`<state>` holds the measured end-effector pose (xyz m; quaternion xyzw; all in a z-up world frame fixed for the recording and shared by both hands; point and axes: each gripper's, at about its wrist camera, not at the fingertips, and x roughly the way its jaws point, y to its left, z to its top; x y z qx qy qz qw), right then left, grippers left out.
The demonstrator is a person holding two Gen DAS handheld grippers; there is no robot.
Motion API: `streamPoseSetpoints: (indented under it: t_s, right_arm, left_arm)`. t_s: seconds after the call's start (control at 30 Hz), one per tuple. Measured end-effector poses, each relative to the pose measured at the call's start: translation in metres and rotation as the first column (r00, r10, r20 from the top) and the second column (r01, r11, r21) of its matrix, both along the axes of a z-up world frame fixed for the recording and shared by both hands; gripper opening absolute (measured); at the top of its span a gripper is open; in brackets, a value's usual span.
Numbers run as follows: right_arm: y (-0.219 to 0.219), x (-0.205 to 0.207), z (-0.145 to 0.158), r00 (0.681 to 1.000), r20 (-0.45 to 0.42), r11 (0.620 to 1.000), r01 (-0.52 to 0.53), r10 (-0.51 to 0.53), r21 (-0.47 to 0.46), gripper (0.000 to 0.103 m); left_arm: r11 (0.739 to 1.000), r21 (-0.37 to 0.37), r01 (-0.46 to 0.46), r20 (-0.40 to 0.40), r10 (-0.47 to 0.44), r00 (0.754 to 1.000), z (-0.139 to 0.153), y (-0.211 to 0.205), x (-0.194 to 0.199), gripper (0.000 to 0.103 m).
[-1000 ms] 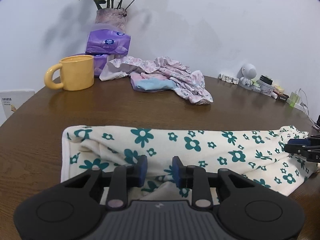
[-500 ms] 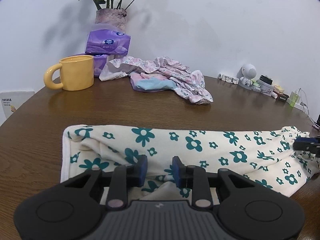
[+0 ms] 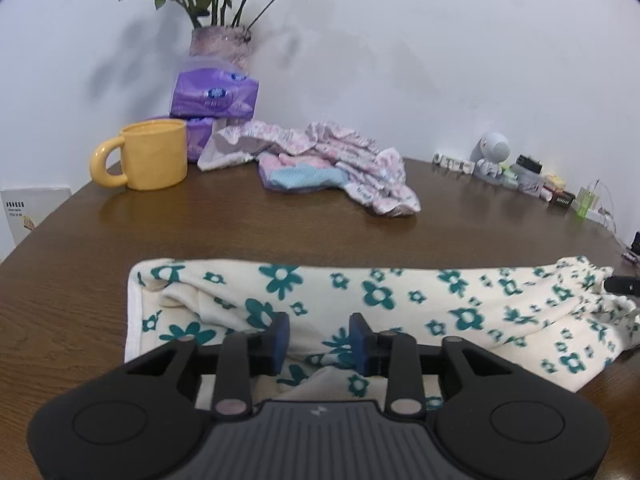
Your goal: Fold clothes
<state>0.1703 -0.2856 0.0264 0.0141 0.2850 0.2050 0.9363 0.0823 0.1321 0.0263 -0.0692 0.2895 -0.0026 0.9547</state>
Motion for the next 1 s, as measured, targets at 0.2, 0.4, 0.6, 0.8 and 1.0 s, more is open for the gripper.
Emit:
streamPoseSetpoints:
  t_s: [0.2,0.4,0.6,0.8,1.0]
  right_arm:
    - [-0.05,0.021,0.009,0.989,0.002,0.989,0.149,-0.149,-0.011,0.058]
    - [-0.062,0.068,-0.002,0.986,-0.104,0.987,0.14,-0.131,0.081,0.061]
    - [-0.064,0.105,-0.019,0.976,-0.172,0.984,0.153,-0.136,0.091,0.06]
    - [-0.066,0.118,-0.025,0.977,-0.188,0.988,0.122,-0.103,0.093,0.032]
    - [-0.071,0.109,-0.026,0.976,-0.216,0.991,0.038,-0.01,0.127,0.004]
  left_arm:
    - [0.995,0.007,0.099,0.055,-0.099,0.994,0.027,-0.031,-0.004,0.034]
    - [0.959,0.012,0.283,0.068,-0.283,0.957,0.04,-0.089,0.021,0.034]
    - [0.9,0.012,0.435,0.036,-0.435,0.9,0.038,-0.145,0.054,0.034]
    - [0.893,0.004,0.449,-0.031,-0.449,0.893,0.02,-0.172,0.092,0.031]
    - [0.911,-0.019,0.413,-0.102,-0.412,0.905,-0.002,-0.169,0.11,0.031]
